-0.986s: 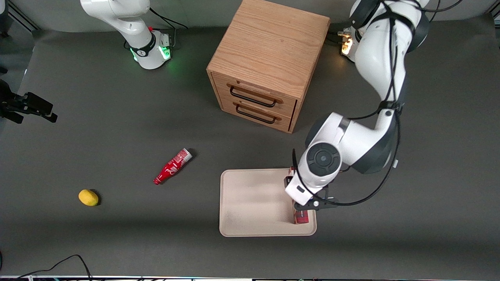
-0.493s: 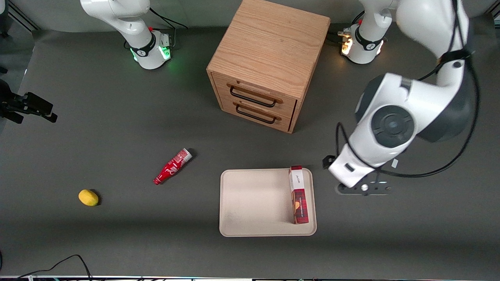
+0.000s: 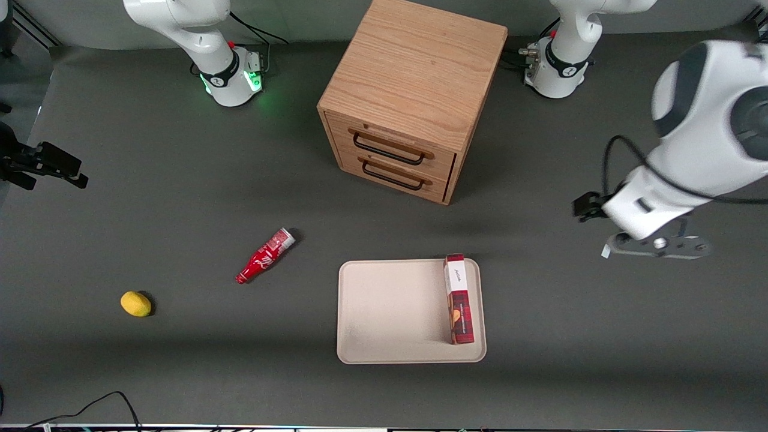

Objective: Place red cookie box on tray

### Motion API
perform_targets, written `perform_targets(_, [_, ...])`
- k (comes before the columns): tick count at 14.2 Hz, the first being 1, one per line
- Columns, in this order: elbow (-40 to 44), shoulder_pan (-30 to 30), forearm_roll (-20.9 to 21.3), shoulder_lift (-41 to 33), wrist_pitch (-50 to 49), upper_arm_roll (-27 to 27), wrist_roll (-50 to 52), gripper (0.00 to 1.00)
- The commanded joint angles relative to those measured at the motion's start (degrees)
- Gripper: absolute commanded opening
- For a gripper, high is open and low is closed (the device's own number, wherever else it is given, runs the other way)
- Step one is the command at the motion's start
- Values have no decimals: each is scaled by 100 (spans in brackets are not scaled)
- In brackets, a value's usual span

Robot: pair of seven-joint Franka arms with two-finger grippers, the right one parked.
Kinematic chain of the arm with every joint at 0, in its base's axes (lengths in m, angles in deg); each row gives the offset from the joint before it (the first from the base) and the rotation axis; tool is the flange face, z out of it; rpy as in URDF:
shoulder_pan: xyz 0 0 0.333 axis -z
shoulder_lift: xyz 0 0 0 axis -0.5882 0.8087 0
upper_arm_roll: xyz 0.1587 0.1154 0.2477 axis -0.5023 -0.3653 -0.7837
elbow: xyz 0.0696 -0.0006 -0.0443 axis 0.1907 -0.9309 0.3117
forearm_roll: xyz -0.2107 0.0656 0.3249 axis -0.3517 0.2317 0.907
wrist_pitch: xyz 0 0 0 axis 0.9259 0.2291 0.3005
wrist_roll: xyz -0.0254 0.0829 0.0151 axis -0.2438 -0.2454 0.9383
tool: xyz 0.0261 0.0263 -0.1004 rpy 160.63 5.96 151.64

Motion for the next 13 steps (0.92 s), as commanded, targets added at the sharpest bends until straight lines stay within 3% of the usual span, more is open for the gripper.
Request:
perform_targets(1, [-1089, 19, -122, -889, 287, -483, -675, 100])
perform_targets(4, [-1539, 36, -113, -1355, 349, -1046, -1248, 100])
perform_targets(13, [-1470, 238, -43, -1523, -267, -1143, -590, 100])
